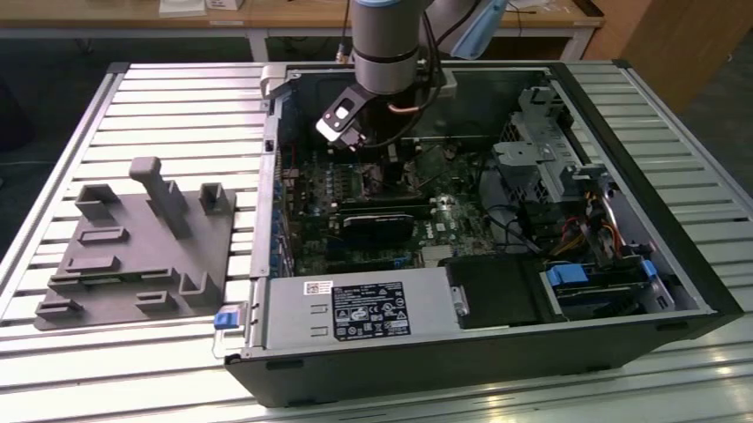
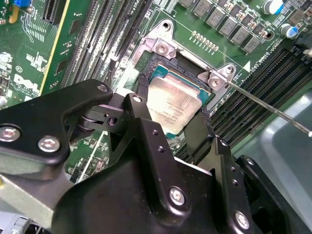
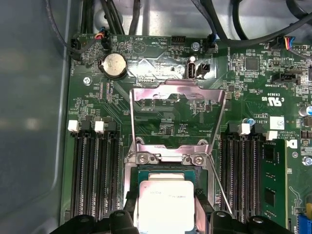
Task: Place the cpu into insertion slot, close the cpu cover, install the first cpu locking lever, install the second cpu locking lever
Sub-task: 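Place the cpu into insertion slot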
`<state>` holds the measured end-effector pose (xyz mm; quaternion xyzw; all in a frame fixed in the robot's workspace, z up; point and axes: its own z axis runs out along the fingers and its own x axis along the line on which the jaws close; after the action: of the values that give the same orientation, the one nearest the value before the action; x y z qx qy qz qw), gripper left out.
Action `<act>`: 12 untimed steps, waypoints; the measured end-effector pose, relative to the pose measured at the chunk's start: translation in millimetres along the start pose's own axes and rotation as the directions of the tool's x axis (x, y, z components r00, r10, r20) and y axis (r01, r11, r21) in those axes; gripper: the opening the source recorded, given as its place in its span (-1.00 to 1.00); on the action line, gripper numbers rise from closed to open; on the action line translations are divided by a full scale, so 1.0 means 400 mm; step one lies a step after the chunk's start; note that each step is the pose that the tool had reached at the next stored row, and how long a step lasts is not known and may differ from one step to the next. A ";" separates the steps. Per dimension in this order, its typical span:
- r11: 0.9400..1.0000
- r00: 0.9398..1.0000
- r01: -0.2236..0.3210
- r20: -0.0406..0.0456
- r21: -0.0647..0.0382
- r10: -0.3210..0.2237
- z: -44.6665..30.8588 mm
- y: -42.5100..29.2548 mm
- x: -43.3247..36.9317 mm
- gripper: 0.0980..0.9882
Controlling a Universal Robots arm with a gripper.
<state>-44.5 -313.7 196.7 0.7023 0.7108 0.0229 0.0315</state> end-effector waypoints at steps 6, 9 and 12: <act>1.000 1.000 -0.011 0.001 0.000 0.011 0.005 -0.002 -0.003 0.00; 1.000 1.000 -0.015 0.001 0.000 0.015 0.007 -0.002 -0.004 0.00; 1.000 1.000 -0.018 0.001 0.000 0.018 0.009 -0.002 -0.004 0.00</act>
<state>-45.1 -315.2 193.0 0.7087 0.7044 0.0227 0.0317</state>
